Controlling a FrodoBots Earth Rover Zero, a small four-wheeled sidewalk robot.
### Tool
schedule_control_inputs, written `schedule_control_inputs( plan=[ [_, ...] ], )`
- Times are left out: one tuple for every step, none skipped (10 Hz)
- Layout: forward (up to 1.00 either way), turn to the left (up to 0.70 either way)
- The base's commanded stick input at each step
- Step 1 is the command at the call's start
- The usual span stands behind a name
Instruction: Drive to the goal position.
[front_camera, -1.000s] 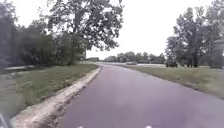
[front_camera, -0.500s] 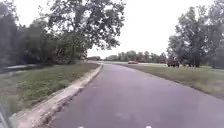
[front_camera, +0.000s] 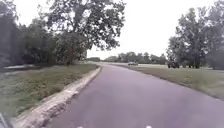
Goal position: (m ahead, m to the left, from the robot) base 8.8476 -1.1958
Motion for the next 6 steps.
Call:
schedule_control_inputs(
  plan=[
    [0.70,0.00],
    [0.70,0.00],
    [0.70,0.00],
    [0.70,0.00],
    [0.70,0.00],
    [0.70,0.00]
  ],
)
